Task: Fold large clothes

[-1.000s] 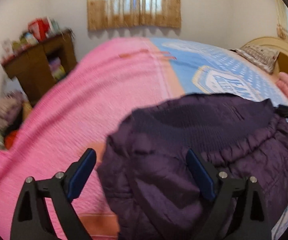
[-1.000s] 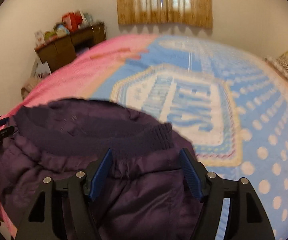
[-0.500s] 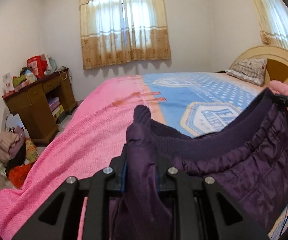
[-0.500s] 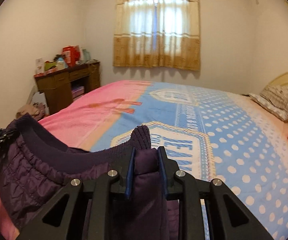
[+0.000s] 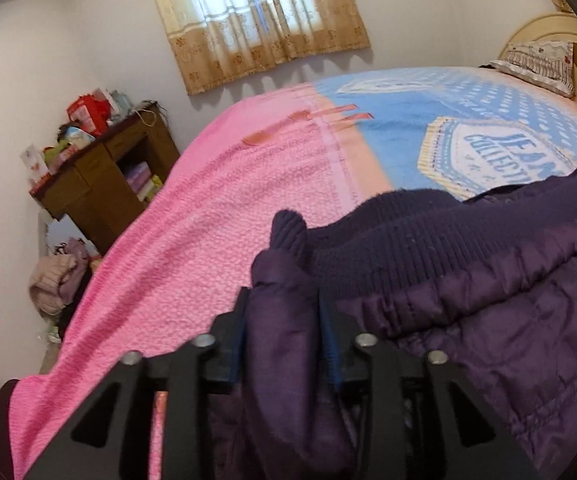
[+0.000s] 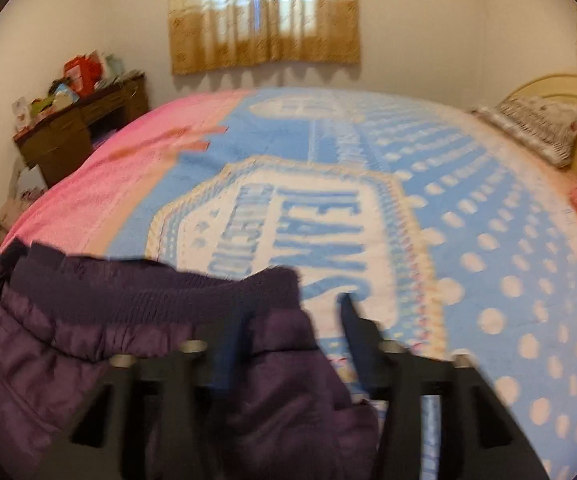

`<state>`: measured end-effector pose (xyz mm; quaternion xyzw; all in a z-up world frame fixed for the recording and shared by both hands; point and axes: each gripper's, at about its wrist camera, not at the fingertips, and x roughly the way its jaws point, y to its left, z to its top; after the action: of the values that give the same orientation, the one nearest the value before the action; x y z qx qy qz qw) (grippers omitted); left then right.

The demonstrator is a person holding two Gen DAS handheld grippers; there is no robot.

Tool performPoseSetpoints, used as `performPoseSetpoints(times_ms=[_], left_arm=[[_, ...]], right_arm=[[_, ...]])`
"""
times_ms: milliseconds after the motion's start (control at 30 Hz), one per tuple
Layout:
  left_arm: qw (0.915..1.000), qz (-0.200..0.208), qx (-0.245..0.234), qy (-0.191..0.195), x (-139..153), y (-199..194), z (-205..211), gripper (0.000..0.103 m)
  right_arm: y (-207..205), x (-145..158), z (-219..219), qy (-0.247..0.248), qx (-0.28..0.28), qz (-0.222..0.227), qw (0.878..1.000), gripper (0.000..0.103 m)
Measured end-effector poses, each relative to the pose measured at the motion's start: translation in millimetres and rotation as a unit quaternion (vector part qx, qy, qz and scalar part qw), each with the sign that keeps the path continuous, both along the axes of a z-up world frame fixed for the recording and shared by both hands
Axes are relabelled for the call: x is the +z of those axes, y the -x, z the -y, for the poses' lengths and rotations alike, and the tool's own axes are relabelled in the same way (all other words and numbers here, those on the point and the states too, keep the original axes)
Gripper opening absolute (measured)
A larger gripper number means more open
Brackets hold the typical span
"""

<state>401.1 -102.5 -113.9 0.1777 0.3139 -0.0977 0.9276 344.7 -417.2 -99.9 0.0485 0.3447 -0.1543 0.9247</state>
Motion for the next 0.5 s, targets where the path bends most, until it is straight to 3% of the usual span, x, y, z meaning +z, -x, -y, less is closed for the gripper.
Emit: performPoseSetpoints(times_ms=[67,167,300,367,400,433,467,500], left_arm=[[0.9998,0.011,0.011,0.011,12,7,-9,0.064],[0.9977,0.036,0.017,0.054,40,16,-23,0.079],[0.9966,0.033,-0.025,0.071,54,24,-10,0.083],[0.9977,0.004,-0.054,0.041,39,23,8,0.083],[0.9981,-0.01,-0.06,0.014,25,20,19,0.079],[0.9977,-0.024,-0.064,0.0,15,17,24,0.056],[0.9959,-0.047,-0.077,0.002,6,14,27,0.025],[0.9935,-0.066,-0.091,0.014,2,11,28,0.01]], right_arm=[[14,20,-10,0.013,0.002,0.028,1.0,0.066],[21,41,-32,0.004,0.052,0.048,0.997,0.067],[-6,21,-63,0.01,0.102,-0.035,0.994,0.067],[-21,-6,-67,0.023,0.09,-0.086,0.992,0.067],[-24,-17,-65,0.013,0.09,-0.095,0.991,0.061],[-23,-20,-64,0.009,0.092,-0.09,0.992,0.03],[-21,-22,-64,0.01,0.092,-0.086,0.992,0.028],[-20,-21,-64,0.011,0.09,-0.083,0.992,0.025]])
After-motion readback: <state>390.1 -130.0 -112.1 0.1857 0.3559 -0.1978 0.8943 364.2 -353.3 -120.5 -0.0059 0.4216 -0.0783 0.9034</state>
